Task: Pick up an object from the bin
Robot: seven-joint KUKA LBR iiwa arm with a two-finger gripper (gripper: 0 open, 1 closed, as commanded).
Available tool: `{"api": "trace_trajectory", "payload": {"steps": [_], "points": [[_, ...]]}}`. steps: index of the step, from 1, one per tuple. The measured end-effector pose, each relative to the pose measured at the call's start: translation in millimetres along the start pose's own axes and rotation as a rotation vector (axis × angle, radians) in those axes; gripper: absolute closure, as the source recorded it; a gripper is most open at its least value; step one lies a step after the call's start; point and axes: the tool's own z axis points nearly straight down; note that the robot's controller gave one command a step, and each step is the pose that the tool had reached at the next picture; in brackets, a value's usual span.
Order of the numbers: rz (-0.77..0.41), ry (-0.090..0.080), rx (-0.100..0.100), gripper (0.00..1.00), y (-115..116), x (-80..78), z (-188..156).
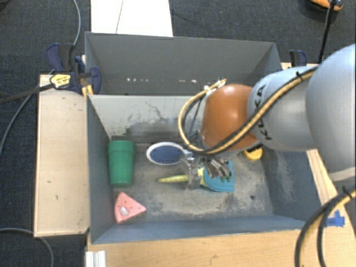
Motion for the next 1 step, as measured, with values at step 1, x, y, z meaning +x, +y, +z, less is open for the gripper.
{"api": "trace_trajectory", "payload": {"steps": [1], "points": [[0.001, 0.0, 0.0, 1.0, -0.1, 0.1, 0.1]]}}
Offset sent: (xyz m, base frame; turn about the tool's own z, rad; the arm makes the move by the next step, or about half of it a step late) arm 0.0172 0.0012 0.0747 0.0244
